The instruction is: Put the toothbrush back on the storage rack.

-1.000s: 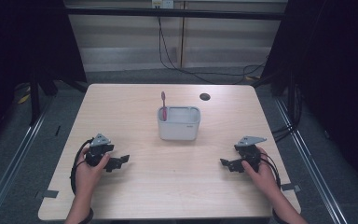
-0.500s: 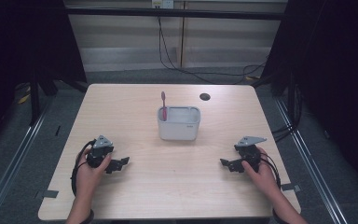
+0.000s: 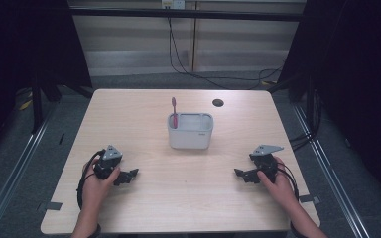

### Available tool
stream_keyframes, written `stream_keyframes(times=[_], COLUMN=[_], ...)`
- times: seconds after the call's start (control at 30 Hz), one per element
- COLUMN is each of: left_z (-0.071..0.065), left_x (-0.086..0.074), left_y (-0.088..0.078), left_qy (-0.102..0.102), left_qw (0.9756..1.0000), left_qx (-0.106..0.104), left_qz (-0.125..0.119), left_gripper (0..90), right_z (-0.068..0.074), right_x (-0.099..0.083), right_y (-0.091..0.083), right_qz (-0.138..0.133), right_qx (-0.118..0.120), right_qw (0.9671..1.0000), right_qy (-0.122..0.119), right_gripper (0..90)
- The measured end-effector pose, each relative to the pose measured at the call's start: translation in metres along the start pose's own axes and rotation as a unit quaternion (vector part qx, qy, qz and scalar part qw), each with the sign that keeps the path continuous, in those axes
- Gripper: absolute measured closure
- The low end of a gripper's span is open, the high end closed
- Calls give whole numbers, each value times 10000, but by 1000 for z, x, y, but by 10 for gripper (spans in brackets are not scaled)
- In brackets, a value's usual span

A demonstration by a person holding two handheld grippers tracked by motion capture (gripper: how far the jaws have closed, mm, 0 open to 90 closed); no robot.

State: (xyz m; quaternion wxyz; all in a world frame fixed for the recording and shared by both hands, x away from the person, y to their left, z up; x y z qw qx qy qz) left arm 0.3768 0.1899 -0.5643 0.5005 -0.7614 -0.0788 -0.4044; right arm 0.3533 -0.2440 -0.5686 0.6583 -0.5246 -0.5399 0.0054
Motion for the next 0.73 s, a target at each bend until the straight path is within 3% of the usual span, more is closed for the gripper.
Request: stream_keyframes(times=[0.73], left_z=[-1], left_x=[0], left_y=[2], left_qy=[-17], left_qw=[10000], left_qx=[-26], left_qz=[-27], left_gripper=[124], right_z=[0], right_x=[0], right_y=[0], right_qz=[-2], right_qx=[2], right_qw=[10000], right_qy=[0], right_gripper=[103])
Point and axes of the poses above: each handheld gripper's, and its own axes: y roughly forward along the jaws, x roughly out of its top, z roughly to its left, the point moved 8 cm from there along y, roughly forward along the jaws, and after that the axes turned 13 degrees about -y, right-handed, at the moved point
